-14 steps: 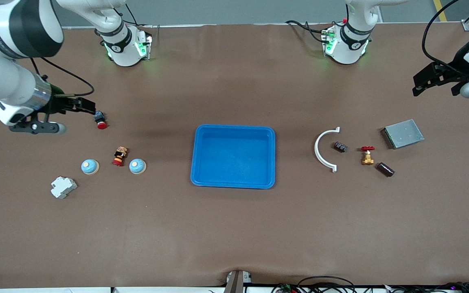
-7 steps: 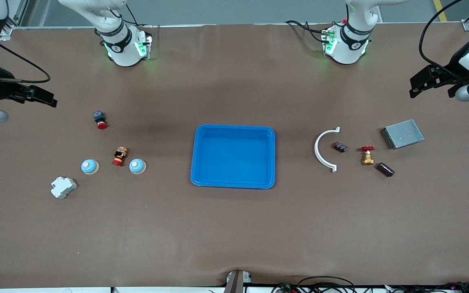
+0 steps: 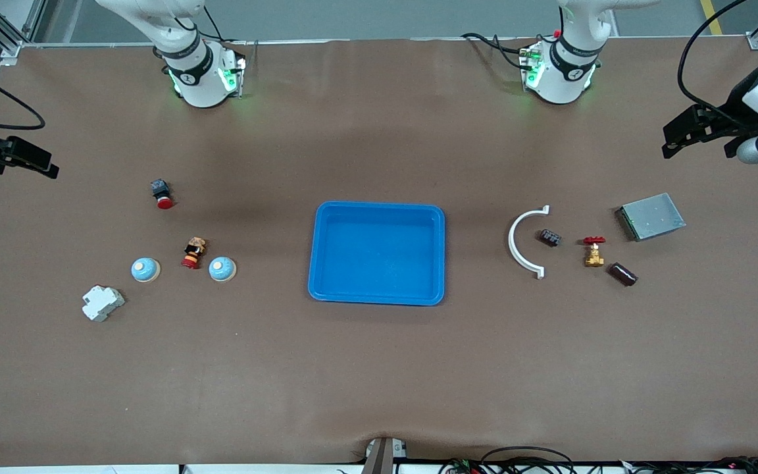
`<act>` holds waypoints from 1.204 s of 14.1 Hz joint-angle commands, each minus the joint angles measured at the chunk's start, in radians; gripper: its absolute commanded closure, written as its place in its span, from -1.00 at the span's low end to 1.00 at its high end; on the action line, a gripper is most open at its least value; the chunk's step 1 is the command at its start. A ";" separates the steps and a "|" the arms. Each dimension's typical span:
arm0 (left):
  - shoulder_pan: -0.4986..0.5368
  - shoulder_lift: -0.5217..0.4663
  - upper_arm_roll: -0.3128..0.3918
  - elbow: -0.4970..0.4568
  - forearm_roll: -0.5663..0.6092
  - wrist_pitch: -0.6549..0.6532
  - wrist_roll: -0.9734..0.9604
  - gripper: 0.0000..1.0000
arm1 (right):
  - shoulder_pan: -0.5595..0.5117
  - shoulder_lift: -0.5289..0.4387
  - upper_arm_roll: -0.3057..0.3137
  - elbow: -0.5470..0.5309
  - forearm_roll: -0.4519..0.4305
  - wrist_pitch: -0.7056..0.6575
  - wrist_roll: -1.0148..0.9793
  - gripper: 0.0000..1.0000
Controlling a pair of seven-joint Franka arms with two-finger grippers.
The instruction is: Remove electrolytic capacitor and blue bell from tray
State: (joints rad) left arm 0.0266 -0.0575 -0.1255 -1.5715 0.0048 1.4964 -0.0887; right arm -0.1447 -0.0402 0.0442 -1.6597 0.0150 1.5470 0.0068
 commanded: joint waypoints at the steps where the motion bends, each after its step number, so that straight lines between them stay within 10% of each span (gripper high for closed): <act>1: 0.004 0.001 -0.003 0.022 -0.019 -0.018 -0.009 -1.00 | -0.024 0.013 0.017 0.018 -0.012 0.007 -0.005 -1.00; 17: 0.012 0.004 0.007 0.041 -0.005 -0.019 0.009 -1.00 | -0.021 -0.070 0.020 -0.052 -0.009 -0.007 0.010 -1.00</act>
State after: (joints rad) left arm 0.0321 -0.0575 -0.1176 -1.5519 0.0048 1.4964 -0.0891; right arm -0.1462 -0.0860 0.0470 -1.6901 0.0150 1.5364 0.0087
